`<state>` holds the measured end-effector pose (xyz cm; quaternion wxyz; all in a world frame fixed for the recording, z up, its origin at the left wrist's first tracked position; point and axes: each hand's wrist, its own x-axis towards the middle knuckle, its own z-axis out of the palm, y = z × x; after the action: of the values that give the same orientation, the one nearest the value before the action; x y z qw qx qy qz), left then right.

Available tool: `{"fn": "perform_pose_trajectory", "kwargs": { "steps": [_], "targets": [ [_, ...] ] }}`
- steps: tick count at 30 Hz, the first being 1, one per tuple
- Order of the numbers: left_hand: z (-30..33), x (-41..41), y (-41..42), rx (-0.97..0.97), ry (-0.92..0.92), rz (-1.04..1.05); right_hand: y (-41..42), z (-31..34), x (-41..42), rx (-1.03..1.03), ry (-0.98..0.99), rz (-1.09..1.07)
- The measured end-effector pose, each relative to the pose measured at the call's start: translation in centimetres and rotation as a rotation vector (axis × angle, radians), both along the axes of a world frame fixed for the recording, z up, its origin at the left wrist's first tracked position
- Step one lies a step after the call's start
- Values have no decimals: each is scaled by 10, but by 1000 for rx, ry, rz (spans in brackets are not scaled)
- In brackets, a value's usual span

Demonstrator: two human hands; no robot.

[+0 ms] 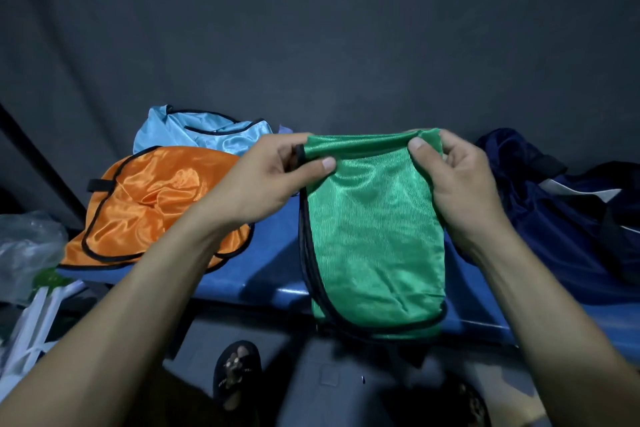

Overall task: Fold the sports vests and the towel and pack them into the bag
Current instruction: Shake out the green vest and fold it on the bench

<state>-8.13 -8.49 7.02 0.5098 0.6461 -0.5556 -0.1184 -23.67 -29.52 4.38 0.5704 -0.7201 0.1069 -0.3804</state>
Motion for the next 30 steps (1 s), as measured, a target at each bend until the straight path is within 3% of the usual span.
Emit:
{"fn": "perform_pose_trajectory", "kwargs": {
  "steps": [4, 10, 12, 14, 17, 20, 22, 24, 27, 30],
  "targets": [
    [-18, 14, -21, 74, 94, 31, -8, -17, 9, 103, 178, 9],
    [4, 34, -35, -172, -40, 101, -2, 26, 6, -88, -108, -12],
    [3, 36, -31, -171, -136, 123, -5, 24, 6, -201, -98, -7],
    [-11, 37, -23, -95, -270, 142, -15, 4, 7, -332, 24, -39],
    [-47, 45, -12, 178, -485, 103, -25, -40, -4, -560, 291, -30],
    [-86, 42, -7, 515, -586, -100, -18, -75, -24, -800, 613, 148],
    [-105, 34, -5, 629, -604, -199, -9, -85, -32, -888, 775, 295],
    [-110, 29, -2, 657, -560, -251, -3, -83, -36, -876, 823, 372],
    [-101, 23, 0, 756, -423, -319, -2, -74, -36, -651, 768, 406],
    [-91, 21, -6, 689, -325, -240, -8, -81, -24, -748, 734, 213]
  ]
}}
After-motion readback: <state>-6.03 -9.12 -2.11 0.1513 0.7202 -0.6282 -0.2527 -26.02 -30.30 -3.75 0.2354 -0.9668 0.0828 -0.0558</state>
